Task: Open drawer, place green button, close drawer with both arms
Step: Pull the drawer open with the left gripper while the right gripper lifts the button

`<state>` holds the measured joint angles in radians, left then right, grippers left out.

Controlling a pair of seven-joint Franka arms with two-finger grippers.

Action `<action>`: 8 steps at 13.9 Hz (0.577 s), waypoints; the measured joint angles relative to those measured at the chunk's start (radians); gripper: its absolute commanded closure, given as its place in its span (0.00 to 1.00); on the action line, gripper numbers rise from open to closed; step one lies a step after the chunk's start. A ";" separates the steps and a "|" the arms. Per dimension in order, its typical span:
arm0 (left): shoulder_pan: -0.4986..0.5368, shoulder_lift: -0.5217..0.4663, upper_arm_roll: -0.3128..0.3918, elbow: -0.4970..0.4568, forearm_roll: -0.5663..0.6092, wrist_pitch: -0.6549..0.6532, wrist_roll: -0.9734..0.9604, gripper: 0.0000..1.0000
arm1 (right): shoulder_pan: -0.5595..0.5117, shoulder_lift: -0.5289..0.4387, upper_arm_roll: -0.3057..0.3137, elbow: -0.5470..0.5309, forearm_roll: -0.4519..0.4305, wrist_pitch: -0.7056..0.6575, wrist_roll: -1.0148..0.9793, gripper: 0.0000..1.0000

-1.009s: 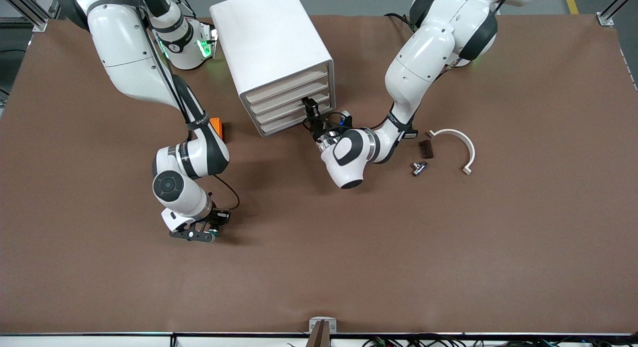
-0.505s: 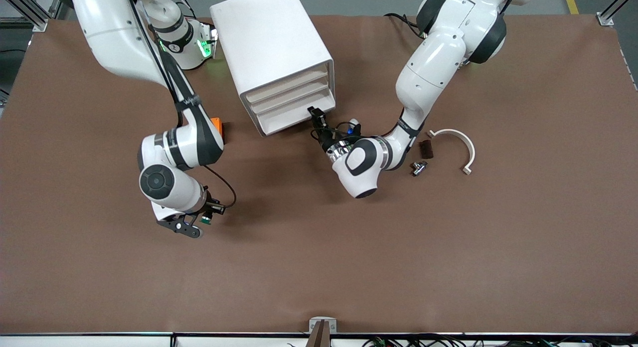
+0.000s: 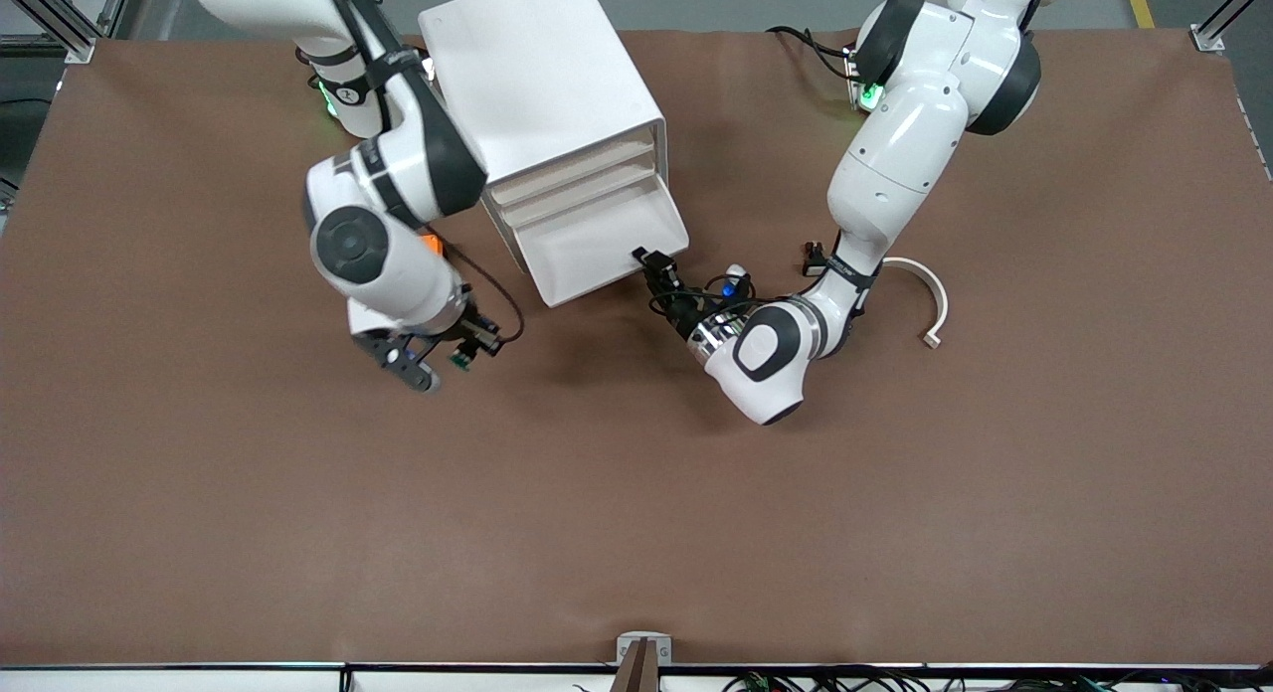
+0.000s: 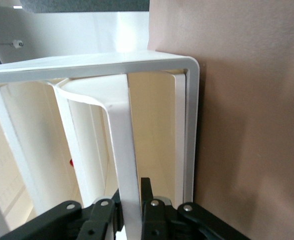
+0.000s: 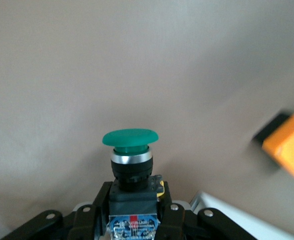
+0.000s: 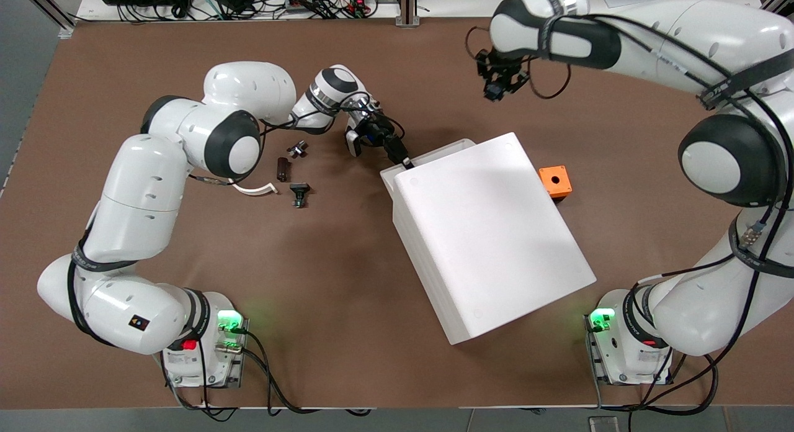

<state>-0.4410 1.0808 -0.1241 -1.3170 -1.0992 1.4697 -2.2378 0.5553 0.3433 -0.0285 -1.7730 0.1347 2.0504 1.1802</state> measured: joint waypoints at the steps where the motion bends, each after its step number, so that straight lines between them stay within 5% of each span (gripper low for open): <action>1: 0.010 0.000 0.000 0.000 -0.002 0.001 0.000 0.84 | 0.052 0.000 0.001 -0.013 0.000 0.024 0.097 1.00; 3: 0.021 0.000 0.001 0.000 -0.004 0.001 -0.001 0.76 | 0.141 0.005 0.001 -0.031 0.000 0.065 0.262 1.00; 7: 0.025 0.000 0.002 0.004 -0.004 0.003 0.031 0.02 | 0.227 0.032 0.001 -0.040 0.000 0.116 0.442 1.00; 8: 0.027 0.000 0.002 0.006 -0.004 0.003 0.071 0.00 | 0.237 0.044 0.000 -0.042 0.000 0.130 0.470 1.00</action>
<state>-0.4141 1.0806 -0.1220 -1.3107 -1.1035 1.4722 -2.1664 0.7921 0.3869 -0.0281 -1.8151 0.1344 2.1803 1.6500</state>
